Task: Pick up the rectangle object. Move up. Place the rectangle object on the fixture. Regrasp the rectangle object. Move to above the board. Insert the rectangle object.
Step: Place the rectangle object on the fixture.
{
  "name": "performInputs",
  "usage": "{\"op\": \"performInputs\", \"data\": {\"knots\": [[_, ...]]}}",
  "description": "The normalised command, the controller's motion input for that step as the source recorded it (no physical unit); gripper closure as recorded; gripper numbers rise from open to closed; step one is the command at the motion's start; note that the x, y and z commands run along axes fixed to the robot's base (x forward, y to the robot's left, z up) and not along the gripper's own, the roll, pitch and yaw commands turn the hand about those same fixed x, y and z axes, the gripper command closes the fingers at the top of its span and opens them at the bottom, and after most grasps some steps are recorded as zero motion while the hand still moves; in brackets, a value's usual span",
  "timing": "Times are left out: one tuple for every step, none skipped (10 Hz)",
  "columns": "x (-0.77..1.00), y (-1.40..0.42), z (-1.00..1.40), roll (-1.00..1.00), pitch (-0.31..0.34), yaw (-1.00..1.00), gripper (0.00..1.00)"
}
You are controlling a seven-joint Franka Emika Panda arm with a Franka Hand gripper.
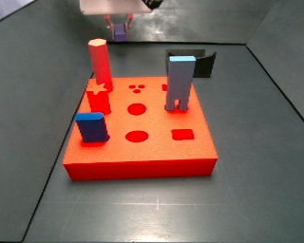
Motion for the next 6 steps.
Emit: {"op": "performInputs", "data": {"knots": [[-0.02,0.0,1.0,0.05,0.064,-0.01,1.0],[-0.02,0.0,1.0,0.07,0.078,-0.01,1.0],[-0.02,0.0,1.0,0.09,0.086,-0.01,1.0],[-0.03,0.0,1.0,0.1,0.095,0.0,1.0],[-0.03,-0.01,1.0,0.11,0.103,0.02,1.0],[-0.04,-0.01,1.0,0.12,0.111,0.02,1.0]]}}
